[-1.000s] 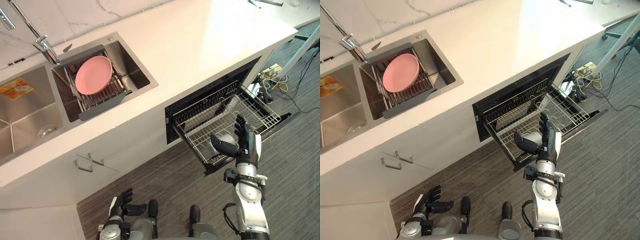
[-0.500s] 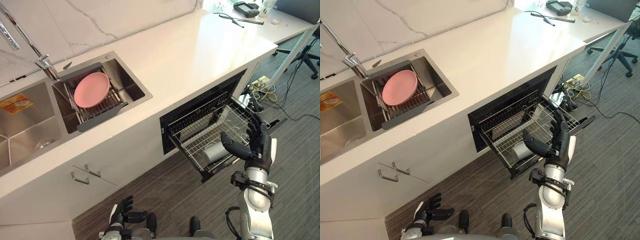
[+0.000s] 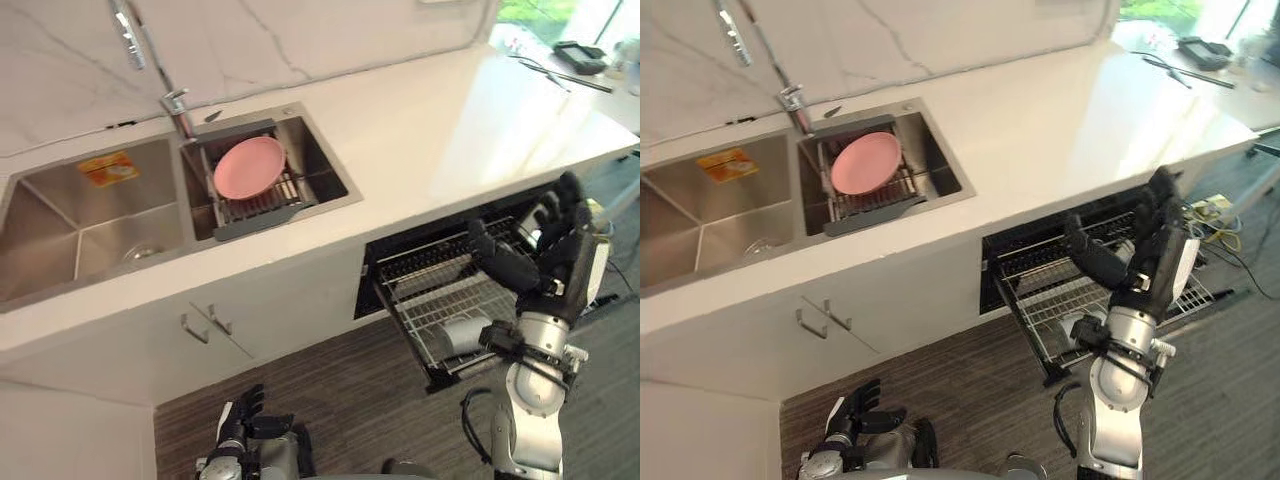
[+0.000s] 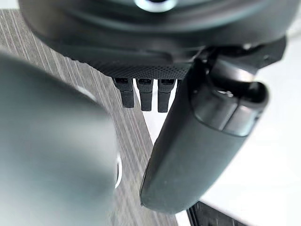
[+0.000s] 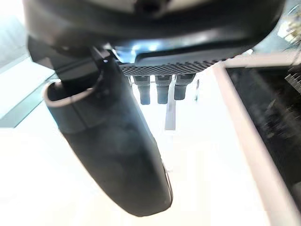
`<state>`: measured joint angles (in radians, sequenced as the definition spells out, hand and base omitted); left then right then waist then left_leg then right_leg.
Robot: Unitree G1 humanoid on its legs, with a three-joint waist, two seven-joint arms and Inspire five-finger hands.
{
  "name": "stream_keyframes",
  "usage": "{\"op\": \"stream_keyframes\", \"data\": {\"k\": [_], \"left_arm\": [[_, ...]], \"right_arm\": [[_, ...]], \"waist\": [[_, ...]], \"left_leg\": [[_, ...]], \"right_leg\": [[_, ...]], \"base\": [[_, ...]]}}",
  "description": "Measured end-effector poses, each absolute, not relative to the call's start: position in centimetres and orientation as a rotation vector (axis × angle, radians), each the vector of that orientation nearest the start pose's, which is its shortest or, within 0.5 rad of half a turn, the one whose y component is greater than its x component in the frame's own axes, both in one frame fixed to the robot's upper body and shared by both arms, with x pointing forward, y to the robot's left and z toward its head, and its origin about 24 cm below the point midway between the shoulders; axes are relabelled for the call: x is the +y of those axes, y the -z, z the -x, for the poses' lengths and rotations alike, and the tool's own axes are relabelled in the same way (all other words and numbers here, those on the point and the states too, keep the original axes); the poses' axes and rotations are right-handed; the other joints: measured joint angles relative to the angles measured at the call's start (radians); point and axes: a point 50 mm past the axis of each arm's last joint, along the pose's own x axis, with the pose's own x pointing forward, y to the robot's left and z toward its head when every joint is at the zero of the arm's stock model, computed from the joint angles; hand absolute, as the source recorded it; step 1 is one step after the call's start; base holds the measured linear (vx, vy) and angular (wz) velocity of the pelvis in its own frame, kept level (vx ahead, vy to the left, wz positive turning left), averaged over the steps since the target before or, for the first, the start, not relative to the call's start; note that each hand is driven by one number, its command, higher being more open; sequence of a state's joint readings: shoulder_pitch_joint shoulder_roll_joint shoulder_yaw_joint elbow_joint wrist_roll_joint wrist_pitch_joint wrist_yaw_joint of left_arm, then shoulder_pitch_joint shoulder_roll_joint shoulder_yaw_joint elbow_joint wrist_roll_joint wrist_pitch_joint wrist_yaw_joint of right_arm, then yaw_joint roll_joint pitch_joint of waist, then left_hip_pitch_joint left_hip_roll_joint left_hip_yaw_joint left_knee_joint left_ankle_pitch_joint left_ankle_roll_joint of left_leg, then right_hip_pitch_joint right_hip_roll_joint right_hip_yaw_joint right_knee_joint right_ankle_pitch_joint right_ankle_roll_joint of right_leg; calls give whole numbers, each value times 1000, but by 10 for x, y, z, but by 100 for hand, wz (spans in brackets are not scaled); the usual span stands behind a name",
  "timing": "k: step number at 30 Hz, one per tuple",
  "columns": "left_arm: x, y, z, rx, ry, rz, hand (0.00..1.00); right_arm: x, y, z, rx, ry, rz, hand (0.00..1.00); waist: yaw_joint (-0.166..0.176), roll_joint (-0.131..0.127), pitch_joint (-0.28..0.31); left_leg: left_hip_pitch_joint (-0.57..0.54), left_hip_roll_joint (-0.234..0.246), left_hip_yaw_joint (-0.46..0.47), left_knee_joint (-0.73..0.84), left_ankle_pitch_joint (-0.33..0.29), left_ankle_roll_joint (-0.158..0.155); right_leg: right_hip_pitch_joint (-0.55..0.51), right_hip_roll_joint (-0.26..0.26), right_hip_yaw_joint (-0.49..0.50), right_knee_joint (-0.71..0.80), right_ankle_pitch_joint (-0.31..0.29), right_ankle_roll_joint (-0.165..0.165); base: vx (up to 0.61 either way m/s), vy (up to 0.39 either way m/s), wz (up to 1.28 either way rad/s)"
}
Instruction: Walk over to the sink, pick up the cup, carry it to the dishwasher, place the cup inside the dishwasher, then close the dishwasher door
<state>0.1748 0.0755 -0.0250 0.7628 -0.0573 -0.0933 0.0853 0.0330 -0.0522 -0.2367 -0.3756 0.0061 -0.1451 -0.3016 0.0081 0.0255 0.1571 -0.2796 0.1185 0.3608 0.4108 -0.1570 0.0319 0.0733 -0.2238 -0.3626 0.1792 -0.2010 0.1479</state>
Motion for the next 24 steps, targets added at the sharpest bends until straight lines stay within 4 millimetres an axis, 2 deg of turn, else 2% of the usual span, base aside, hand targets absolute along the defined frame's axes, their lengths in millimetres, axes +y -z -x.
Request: {"op": "stream_keyframes", "data": {"k": [1,2,4,6,7,8,9,11,13,14,15,16,17,18,20,21,23,24], "left_arm": [[183,134,-124,834,-154,-49,90],[184,134,-126,828,-155,-53,90],[185,133,-130,822,-152,-59,90],[189,135,-128,839,-149,-75,90],[189,135,-127,842,-149,-76,90],[190,136,-126,851,-152,-79,90],[191,136,-124,860,-152,-85,90],[190,137,-121,869,-147,-87,90],[187,138,-121,871,-125,-93,90],[185,138,-121,870,-117,-96,90],[184,138,-122,869,-109,-97,90],[187,137,-121,871,-111,-106,90],[187,138,-121,878,-111,-107,90],[181,141,-117,893,-107,-89,90],[176,143,-109,913,-109,-72,90],[176,144,-107,918,-110,-72,90],[176,144,-108,920,-104,-75,90],[177,145,-106,950,-73,-50,90]], "right_arm": [[-223,-139,-220,-520,515,45,90],[-222,-144,-223,-542,501,59,90],[-219,-148,-230,-556,481,82,90],[-213,-147,-241,-544,449,94,90],[-211,-146,-242,-537,442,102,90],[-207,-141,-245,-516,422,112,90],[-203,-135,-249,-487,395,120,90],[-200,-126,-252,-442,365,135,90],[-202,-117,-254,-395,351,183,90],[-204,-116,-253,-389,351,196,90],[-208,-117,-254,-386,347,231,90],[-212,-119,-253,-390,346,258,90],[-216,-119,-252,-388,350,274,90],[-223,-117,-250,-371,354,311,90],[-226,-115,-247,-357,345,339,90],[-227,-112,-246,-344,347,341,90],[-229,-108,-243,-322,345,346,90],[-230,-107,-242,-316,352,339,90]], "waist": [[2,1,-5],[3,-7,-5],[6,-19,-2],[6,-35,-6],[6,-42,-8],[6,-49,-12],[3,-51,-13],[1,-49,-14],[-5,-47,-16],[-11,-47,-17],[-26,-48,-17],[-28,-55,-21],[-34,-47,-23],[-31,-18,-41],[-21,11,-59],[-25,13,-61],[-19,6,-56],[-25,0,-53]], "left_leg": [[-5,-14,-1,17,-10,17],[-27,-31,-11,69,-44,39],[-33,-54,-20,121,-92,58],[19,-94,-26,108,-132,80],[37,-106,-26,99,-137,85],[75,-121,-36,76,-151,95],[122,-131,-53,36,-160,96],[179,-135,-63,-11,-156,91],[243,-139,-97,-60,-147,77],[247,-139,-113,-61,-145,74],[248,-139,-134,-56,-139,63],[246,-147,-149,-36,-136,52],[249,-148,-169,-27,-137,43],[255,-127,-184,-33,-137,26],[273,-102,-184,-64,-126,0],[284,-95,-185,-80,-111,-23],[267,-90,-188,-28,-106,-50],[257,-97,-188,-63,-143,-52]], "right_leg": [[8,-17,-9,2,-1,13],[22,-38,-36,14,-9,39],[29,-71,-48,71,-28,45],[-17,-137,-20,267,-28,37],[-35,-157,-7,333,-21,26],[-86,-179,37,476,1,-9],[-147,-174,82,623,-26,-32],[-205,-138,119,717,-68,-55],[-273,-52,153,637,-126,-78],[-291,-28,167,595,-132,-80],[-328,18,208,495,-132,-81],[-338,50,247,335,-62,-84],[-334,58,255,331,2,-76],[-302,72,233,291,12,-85],[-258,101,214,215,27,-94],[-227,110,198,170,39,-99],[-170,108,193,108,58,-105],[-146,93,192,86,61,-100]], "base": [[273,253,54],[230,201,46],[290,238,44],[322,248,29],[282,158,19],[326,89,19],[323,62,16],[219,15,15],[215,-27,35],[209,-75,60],[257,-127,67],[263,-141,72],[283,-124,58],[204,-65,32],[253,-66,12],[234,-72,14],[196,-30,19],[163,21,28]]}}
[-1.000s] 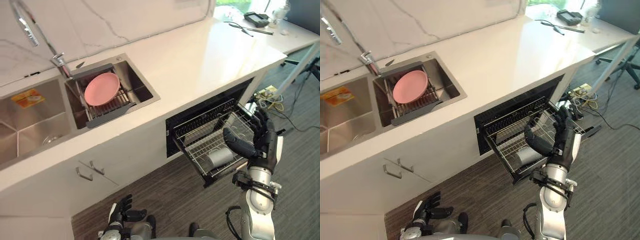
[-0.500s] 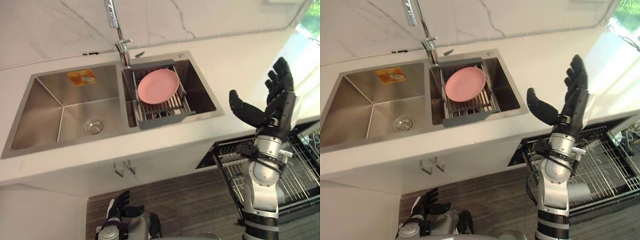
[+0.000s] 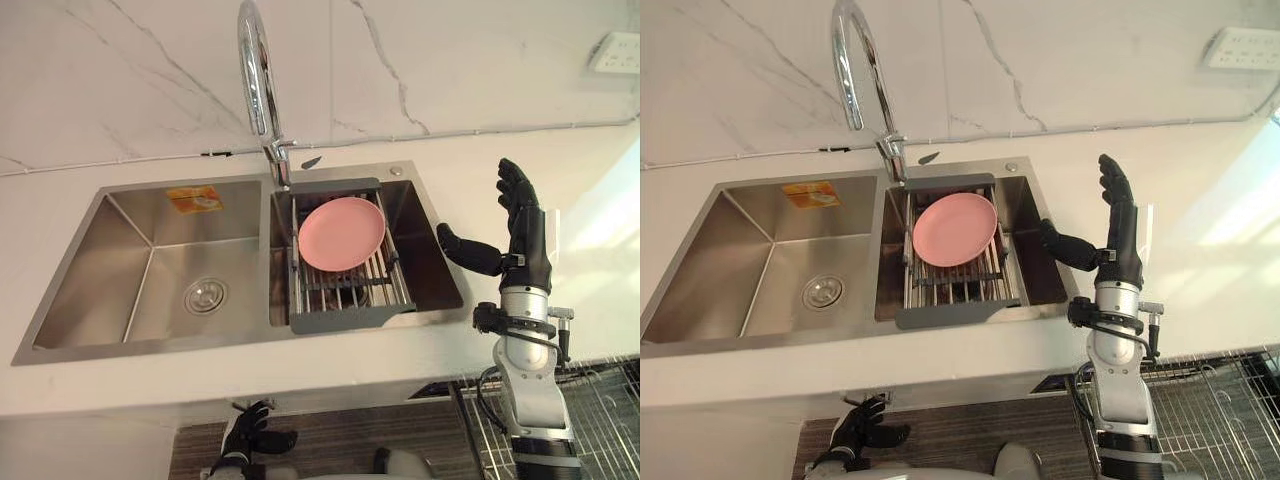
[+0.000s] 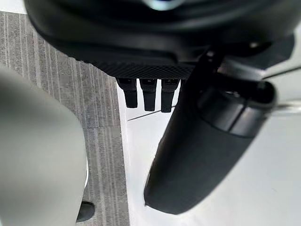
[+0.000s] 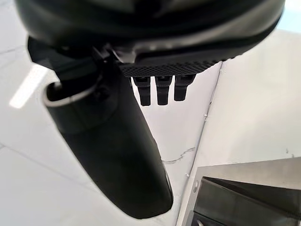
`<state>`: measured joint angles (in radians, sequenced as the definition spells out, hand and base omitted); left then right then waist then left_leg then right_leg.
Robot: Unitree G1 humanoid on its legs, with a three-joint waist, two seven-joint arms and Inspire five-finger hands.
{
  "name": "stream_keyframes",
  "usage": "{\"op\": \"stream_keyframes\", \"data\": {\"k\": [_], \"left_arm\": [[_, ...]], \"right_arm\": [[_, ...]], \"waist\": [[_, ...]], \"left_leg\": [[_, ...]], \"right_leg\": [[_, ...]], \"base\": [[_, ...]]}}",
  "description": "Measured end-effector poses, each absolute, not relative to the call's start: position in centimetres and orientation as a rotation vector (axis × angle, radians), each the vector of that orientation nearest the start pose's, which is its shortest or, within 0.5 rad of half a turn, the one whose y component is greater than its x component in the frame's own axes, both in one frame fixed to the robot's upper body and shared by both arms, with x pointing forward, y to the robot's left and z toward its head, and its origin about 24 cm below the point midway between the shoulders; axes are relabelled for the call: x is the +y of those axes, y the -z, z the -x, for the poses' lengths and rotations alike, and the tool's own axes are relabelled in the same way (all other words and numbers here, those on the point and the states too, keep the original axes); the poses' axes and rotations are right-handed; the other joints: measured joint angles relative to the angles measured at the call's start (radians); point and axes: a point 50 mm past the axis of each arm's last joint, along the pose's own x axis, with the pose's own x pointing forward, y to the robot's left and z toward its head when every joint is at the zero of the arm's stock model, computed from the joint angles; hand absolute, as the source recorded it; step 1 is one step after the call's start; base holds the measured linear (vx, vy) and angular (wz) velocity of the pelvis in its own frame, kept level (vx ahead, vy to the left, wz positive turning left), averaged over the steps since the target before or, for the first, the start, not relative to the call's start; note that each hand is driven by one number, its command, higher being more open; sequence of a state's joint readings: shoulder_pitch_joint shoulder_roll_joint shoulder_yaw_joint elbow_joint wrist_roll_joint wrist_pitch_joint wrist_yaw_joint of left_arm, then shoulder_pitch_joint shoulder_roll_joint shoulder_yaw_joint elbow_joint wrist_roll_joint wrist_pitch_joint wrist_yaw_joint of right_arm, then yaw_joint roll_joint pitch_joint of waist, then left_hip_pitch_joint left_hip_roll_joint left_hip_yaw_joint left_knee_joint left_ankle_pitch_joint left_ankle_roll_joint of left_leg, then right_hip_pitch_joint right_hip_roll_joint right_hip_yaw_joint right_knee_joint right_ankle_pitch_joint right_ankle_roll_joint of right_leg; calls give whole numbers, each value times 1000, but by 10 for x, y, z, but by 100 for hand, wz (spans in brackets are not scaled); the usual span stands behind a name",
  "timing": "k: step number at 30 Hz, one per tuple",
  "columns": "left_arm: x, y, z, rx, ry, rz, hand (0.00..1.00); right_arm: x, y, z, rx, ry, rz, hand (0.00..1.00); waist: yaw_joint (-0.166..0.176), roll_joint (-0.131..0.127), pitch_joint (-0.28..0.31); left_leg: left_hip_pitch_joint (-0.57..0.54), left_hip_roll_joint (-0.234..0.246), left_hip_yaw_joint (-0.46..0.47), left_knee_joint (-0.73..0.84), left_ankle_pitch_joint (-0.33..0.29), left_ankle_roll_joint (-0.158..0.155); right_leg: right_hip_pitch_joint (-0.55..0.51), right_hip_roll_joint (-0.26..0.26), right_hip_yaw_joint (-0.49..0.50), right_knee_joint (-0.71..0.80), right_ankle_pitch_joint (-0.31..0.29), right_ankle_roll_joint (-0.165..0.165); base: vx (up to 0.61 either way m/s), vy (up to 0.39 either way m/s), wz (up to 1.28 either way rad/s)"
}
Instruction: Walk over to the sink, pick up the cup, carry it to the dishwasher, place the cup inside the dishwasher, then close the dishwasher door
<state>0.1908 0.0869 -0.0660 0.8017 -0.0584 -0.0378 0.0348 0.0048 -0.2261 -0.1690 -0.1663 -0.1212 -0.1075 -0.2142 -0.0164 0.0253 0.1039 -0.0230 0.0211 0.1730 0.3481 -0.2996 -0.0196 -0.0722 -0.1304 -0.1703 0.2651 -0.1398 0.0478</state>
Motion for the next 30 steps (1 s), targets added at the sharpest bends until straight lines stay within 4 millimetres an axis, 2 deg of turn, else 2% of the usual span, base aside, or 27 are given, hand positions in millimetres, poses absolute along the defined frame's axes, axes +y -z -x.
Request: {"op": "stream_keyframes", "data": {"k": [1,2,3,6,11,17,18,24,30], "left_arm": [[176,145,-106,952,-50,-48,90],[172,145,-108,952,-22,-36,90],[172,145,-107,960,-7,-37,90],[172,144,-110,956,16,-37,90],[173,145,-109,946,-30,-61,90],[175,145,-107,938,-54,-80,90],[175,147,-107,945,-65,-88,90],[175,147,-107,945,-67,-88,90],[178,148,-103,957,-92,-80,90]], "right_arm": [[-232,-106,-243,-313,363,335,90],[-237,-103,-244,-293,377,337,90],[-238,-99,-245,-267,370,339,90],[-233,-95,-245,-246,324,339,90],[-234,-92,-242,-227,304,347,90],[-237,-89,-239,-211,300,362,90],[-232,-89,-241,-209,239,387,90],[-232,-87,-240,-202,240,385,90],[-227,-71,-231,-141,274,334,90]], "waist": [[-1,1,-1],[1,7,-1],[0,12,-4],[4,7,-1],[-1,6,-1],[-8,10,-3],[-15,31,0],[-18,31,0],[-25,30,0]], "left_leg": [[4,-4,-3,-94,8,-3],[36,-2,13,-215,167,30],[49,-6,6,-241,186,30],[56,-4,0,-232,186,30],[74,1,3,-216,184,26],[62,16,3,-231,190,14],[52,32,-13,-252,220,-3],[59,32,-10,-256,221,-3],[88,33,3,-272,221,-3]], "right_leg": [[2,-5,-3,-5,2,4],[12,-5,-4,-17,7,14],[28,-5,-2,-38,24,24],[79,3,4,-110,56,33],[121,11,11,-154,61,39],[122,33,14,-209,91,22],[122,54,2,-237,114,9],[124,54,5,-236,115,9],[141,54,8,-231,115,10]], "base": [[106,48,31],[86,47,24],[71,58,23],[22,68,12],[-87,-14,-7],[-107,-32,-4],[0,0,0],[0,0,-1],[-1,0,-5]]}}
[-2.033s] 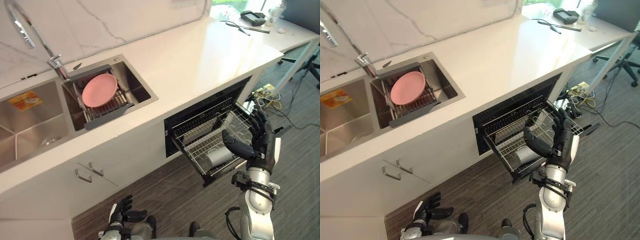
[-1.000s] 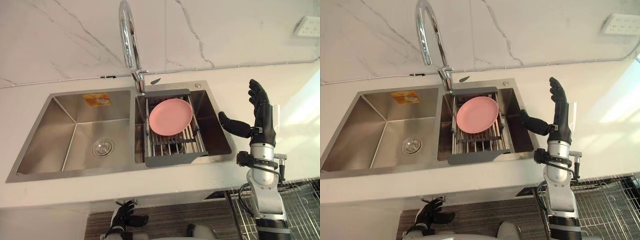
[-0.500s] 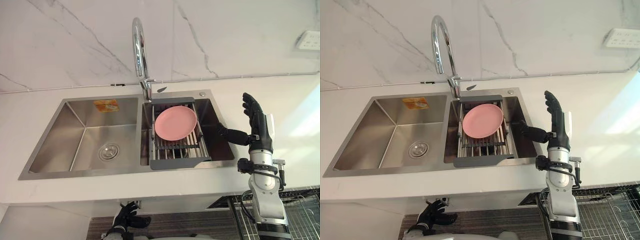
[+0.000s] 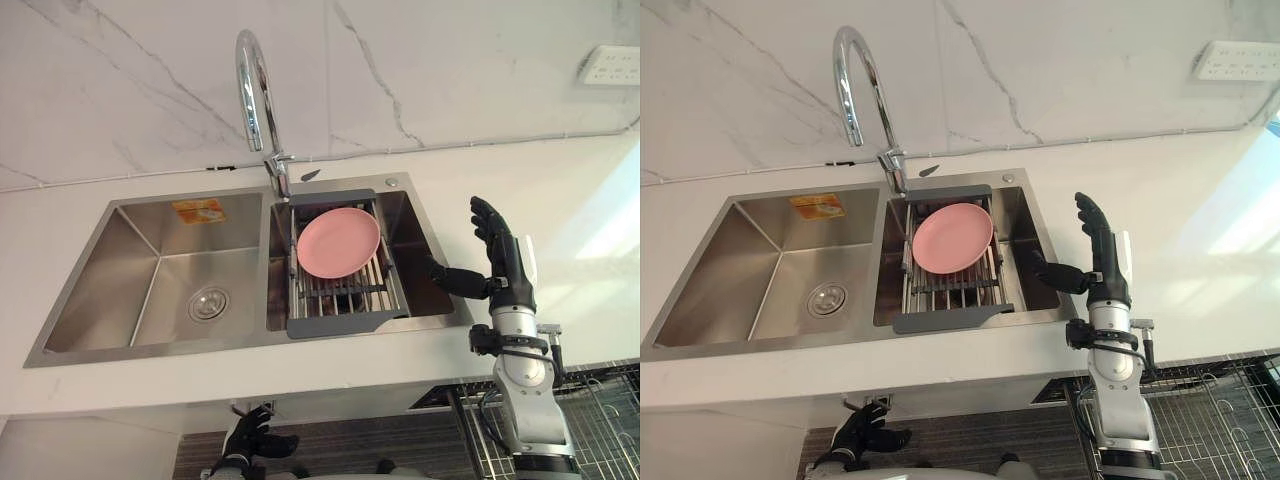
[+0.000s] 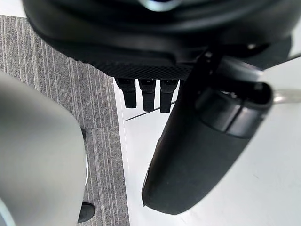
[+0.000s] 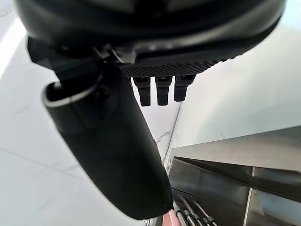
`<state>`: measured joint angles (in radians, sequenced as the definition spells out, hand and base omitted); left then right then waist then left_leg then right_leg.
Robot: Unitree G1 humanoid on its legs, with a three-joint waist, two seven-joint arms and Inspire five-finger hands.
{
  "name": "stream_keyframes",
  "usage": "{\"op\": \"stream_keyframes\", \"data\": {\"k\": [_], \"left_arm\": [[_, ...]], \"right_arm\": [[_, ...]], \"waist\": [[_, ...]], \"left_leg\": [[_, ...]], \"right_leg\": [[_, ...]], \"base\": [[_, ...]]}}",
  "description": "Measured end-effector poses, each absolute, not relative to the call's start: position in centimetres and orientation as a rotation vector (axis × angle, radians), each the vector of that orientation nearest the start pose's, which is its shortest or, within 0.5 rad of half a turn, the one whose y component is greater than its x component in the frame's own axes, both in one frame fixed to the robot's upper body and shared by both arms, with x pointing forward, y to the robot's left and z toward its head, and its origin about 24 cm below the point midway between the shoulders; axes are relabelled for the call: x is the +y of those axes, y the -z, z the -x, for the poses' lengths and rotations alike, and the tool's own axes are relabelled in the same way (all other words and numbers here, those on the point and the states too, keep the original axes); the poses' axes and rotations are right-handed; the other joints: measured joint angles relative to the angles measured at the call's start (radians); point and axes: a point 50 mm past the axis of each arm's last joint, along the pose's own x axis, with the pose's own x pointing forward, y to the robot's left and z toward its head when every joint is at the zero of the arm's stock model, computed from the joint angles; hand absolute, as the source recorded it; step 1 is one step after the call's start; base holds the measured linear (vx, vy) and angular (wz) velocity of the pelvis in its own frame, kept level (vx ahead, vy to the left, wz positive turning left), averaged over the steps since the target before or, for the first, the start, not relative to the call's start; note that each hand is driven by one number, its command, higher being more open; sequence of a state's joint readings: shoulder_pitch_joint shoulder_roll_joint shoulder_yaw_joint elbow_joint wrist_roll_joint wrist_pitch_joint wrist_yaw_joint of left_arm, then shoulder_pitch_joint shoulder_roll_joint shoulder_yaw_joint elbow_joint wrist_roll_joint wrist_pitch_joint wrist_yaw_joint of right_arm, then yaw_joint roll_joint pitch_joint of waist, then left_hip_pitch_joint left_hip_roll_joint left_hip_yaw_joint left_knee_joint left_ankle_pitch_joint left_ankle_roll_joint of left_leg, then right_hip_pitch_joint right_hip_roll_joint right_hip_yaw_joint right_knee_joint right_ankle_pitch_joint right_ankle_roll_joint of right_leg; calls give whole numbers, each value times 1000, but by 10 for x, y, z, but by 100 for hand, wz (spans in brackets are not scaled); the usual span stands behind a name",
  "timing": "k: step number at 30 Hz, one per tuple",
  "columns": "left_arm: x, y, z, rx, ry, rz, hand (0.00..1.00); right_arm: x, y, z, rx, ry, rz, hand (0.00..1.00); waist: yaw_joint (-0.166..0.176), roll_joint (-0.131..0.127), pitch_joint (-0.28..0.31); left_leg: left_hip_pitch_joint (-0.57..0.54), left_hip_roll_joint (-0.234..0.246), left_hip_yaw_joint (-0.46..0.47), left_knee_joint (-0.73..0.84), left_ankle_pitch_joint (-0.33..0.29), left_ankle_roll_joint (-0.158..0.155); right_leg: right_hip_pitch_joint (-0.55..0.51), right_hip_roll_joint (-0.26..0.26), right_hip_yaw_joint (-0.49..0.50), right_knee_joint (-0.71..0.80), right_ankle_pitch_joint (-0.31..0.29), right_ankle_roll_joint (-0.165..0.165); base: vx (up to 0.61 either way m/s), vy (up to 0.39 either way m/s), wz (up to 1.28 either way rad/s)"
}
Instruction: Walk over to the sink, pick up the cup, carry it to the dishwasher, place the cup inside the dishwasher, then close the dishwasher door
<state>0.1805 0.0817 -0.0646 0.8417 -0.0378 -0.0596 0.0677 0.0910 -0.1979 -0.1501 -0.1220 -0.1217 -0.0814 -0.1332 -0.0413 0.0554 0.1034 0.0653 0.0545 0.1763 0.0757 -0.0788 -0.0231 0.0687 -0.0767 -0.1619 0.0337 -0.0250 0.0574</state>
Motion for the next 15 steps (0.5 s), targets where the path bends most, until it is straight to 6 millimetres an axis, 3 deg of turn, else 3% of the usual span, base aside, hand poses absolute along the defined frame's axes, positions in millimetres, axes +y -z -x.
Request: {"op": "stream_keyframes", "data": {"k": [15], "left_arm": [[181,150,-102,970,-127,-60,90]], "right_arm": [[-218,-75,-236,-153,180,420,90]], "waist": [[26,-19,4]], "left_leg": [[34,-11,-53,-48,39,10]], "right_leg": [[40,-7,-54,-2,-2,3]], "base": [[-40,-17,11]]}}
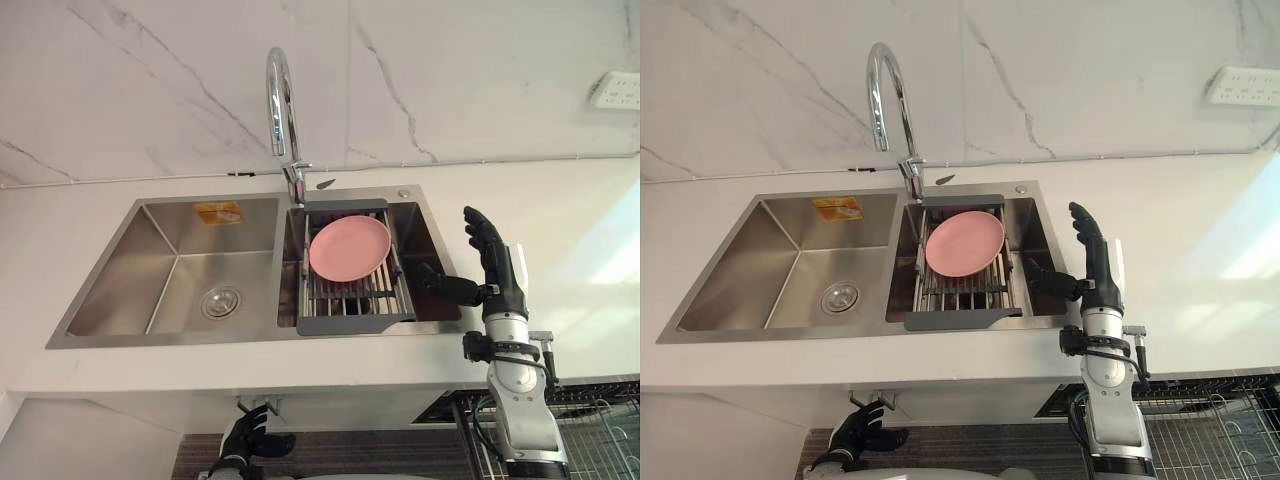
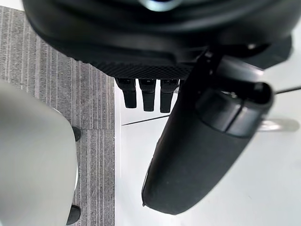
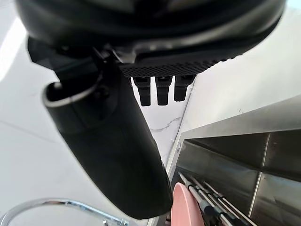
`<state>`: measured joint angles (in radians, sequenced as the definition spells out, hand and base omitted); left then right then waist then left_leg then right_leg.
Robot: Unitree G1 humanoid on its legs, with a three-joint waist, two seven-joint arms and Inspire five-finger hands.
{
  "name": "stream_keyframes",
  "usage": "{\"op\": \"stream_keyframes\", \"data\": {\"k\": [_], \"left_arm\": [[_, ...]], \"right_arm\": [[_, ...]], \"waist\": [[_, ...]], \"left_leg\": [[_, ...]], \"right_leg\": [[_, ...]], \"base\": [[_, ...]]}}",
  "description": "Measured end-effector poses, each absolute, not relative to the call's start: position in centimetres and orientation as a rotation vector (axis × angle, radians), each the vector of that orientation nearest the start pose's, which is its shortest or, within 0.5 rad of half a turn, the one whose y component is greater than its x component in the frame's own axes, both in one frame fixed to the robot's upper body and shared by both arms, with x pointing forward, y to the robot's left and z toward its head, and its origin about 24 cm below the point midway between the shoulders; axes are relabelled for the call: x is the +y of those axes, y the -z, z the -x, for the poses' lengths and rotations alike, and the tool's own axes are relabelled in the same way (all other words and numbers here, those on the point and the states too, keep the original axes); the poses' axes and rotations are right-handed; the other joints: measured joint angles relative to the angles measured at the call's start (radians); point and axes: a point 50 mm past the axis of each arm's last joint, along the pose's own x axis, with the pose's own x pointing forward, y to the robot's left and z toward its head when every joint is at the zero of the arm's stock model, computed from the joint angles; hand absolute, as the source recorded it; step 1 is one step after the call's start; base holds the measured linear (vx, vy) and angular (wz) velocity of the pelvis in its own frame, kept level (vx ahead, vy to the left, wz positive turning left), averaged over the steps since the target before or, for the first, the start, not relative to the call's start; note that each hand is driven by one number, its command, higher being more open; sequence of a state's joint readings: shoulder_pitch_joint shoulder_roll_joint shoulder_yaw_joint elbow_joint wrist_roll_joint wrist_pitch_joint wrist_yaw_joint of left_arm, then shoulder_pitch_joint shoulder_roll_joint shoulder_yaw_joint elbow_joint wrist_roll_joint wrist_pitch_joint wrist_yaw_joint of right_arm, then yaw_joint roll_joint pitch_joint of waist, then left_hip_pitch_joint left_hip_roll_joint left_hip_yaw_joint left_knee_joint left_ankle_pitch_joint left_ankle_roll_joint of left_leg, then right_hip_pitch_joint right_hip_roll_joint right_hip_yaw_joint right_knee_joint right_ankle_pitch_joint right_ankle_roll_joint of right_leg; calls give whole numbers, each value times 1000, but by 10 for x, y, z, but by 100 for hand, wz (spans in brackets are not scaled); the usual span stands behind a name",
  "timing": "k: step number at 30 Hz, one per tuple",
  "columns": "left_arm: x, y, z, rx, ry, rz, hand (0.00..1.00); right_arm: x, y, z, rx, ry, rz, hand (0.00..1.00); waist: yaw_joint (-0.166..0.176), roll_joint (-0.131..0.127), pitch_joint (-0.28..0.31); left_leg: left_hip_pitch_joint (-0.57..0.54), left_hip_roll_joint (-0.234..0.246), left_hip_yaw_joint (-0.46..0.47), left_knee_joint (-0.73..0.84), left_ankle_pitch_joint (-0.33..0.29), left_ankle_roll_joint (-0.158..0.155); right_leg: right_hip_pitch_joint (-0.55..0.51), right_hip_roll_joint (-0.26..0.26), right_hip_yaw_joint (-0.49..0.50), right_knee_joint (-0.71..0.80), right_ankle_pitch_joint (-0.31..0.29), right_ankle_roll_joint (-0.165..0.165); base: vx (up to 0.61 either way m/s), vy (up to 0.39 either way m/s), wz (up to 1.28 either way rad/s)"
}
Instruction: Walk over to the sink, pick up the cup, carry it to the dishwasher, place the cup inside the dishwasher, then close the dishwasher door
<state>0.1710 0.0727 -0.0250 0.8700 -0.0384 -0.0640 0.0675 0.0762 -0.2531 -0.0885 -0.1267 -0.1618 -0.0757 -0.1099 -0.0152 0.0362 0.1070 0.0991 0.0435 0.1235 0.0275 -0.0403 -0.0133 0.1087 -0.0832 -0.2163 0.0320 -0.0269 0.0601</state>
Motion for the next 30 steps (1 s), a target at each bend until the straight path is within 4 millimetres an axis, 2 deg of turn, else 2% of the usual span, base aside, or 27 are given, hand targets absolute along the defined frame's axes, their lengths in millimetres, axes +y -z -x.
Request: {"op": "stream_keyframes", "data": {"k": [5,9,17,24,27,30], "left_arm": [[183,150,-101,967,-141,-55,90],[187,149,-102,958,-157,-53,90],[197,146,-105,928,-166,-78,90],[208,143,-107,912,-175,-110,90],[213,145,-100,942,-190,-128,90],[215,150,-84,998,-206,-137,90]], "right_arm": [[-214,-91,-253,-210,36,604,90],[-218,-99,-267,-224,-14,741,90],[-223,-99,-289,-201,-111,1005,90],[-221,-99,-298,-199,-172,1124,90],[-218,-99,-301,-202,-199,1156,90],[-214,-107,-305,-236,-217,1195,90]], "waist": [[3,-4,2],[12,-12,7],[23,-28,19],[27,-41,47],[28,-39,51],[29,-39,71]], "left_leg": [[6,-8,-7,-28,19,4],[3,-10,-12,-30,21,6],[-26,-12,-31,-31,27,5],[-36,-15,-34,-15,20,2],[-45,-16,-34,0,13,2],[-58,-16,-35,19,4,5]], "right_leg": [[-1,-4,-7,-3,0,0],[-2,-6,-11,-4,0,0],[-23,-7,-30,-5,0,0],[-24,-11,-33,-5,0,0],[-26,-14,-34,-5,0,1],[-31,-15,-34,-4,-1,2]], "base": [[-25,-6,4],[-15,-3,3],[9,-9,7],[-1,1,0],[0,0,0],[-30,-1,1]]}}
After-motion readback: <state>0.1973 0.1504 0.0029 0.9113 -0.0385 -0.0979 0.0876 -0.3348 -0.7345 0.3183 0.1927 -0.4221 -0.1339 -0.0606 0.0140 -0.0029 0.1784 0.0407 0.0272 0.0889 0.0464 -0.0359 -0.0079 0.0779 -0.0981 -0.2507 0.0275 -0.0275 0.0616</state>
